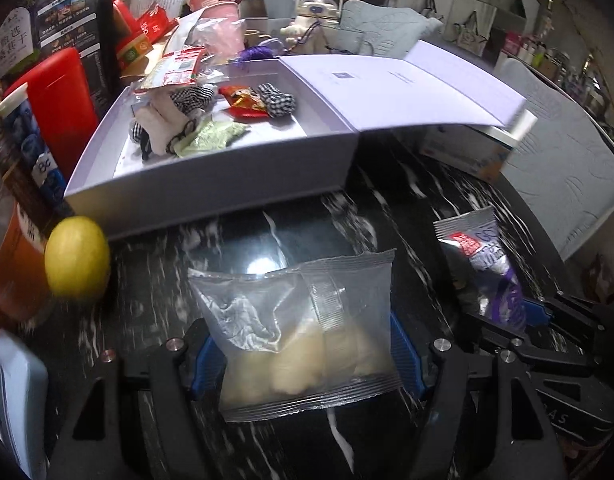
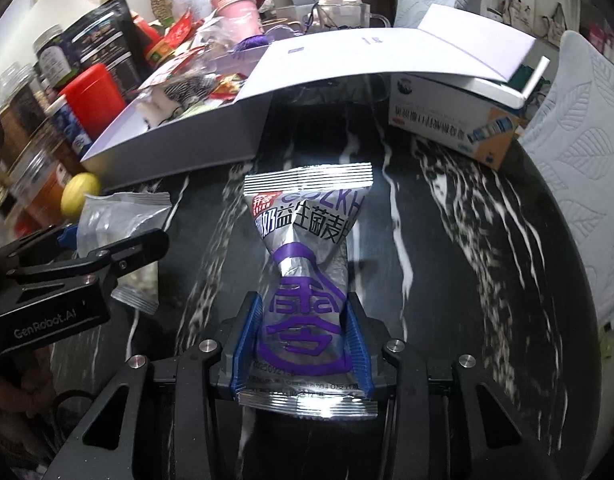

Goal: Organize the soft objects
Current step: 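Grasp the clear snack bag with left gripper while right gripper grasps the silver GOLKH packet, then lift and carry the clear bag in left gripper while right gripper carries GOLKH packet to box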

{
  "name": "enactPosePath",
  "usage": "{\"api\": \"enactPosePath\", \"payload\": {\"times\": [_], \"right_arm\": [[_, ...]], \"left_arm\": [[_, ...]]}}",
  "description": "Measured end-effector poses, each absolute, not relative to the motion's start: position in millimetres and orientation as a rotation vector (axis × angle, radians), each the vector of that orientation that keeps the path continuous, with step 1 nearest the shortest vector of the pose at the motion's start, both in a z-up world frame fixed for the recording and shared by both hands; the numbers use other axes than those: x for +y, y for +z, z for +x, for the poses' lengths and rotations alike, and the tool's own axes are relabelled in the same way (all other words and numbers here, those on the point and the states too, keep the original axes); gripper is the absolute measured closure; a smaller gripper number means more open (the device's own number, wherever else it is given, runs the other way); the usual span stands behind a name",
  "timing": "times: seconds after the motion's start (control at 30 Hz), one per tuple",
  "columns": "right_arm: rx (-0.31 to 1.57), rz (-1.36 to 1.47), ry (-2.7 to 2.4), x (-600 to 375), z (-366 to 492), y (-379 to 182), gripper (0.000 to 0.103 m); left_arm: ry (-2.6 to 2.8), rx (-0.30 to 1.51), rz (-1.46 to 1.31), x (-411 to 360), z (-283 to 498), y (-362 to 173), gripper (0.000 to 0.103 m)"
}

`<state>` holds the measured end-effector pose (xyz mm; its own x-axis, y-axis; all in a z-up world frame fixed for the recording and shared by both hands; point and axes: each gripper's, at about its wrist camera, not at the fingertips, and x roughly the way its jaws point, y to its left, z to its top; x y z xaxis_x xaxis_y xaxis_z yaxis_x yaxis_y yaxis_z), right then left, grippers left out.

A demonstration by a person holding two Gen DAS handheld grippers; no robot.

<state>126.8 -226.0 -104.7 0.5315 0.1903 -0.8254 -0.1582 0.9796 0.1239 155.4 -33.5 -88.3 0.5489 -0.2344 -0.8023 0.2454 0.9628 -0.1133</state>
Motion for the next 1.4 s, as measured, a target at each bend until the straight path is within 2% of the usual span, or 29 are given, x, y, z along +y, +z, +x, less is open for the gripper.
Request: {"api": "enactPosePath", "payload": {"times": [0.47,0.6,0.67,0.73,0.77,0.8,0.87,0.93,0.97,1.03,1.23,1.4], "right_arm": [[0.988,0.028,0.24,-221.6,75.9,-101.2,0.063],[0.981,0.022,0.241,-221.5,73.8,-102.7,0.062],[0.99,0.019,0.234,-221.7,75.0,-106.3,0.057],[0.977,0.035,0.24,-223.2,75.9,-106.7,0.052],[0.974,0.043,0.242,-224.1,77.0,-106.5,0.044],[0.97,0.047,0.242,-224.4,78.0,-106.5,0.041],[0.957,0.047,0.231,-224.6,78.8,-107.2,0.041],[0.945,0.035,0.219,-224.2,79.1,-107.7,0.045],[0.941,0.021,0.205,-224.0,79.2,-107.8,0.057],[0.934,0.008,0.192,-224.2,79.4,-108.0,0.067],[0.938,0.025,0.209,-228.6,78.9,-107.6,0.07],[0.955,0.071,0.252,-230.6,73.6,-106.2,0.07]], "left_arm": [[-0.262,1.014,0.04,-32.0,112.9,-106.5,0.032],[-0.229,0.995,0.082,-36.4,108.3,-111.7,0.028],[-0.227,0.995,0.1,-38.9,107.4,-113.7,0.021],[-0.225,0.99,0.094,-37.8,107.0,-114.4,0.02],[-0.227,0.987,0.093,-37.2,106.9,-114.7,0.02],[-0.228,0.982,0.093,-36.2,106.5,-114.8,0.02],[-0.228,0.97,0.089,-33.7,104.9,-115.3,0.02],[-0.222,0.958,0.084,-31.6,102.3,-115.6,0.02],[-0.217,0.949,0.081,-30.5,101.0,-115.5,0.025],[-0.215,0.933,0.073,-28.5,99.6,-114.9,0.032],[-0.221,0.934,0.019,-19.6,100.2,-112.4,0.039],[-0.215,0.918,0.003,-15.1,95.7,-104.9,0.04]]}}
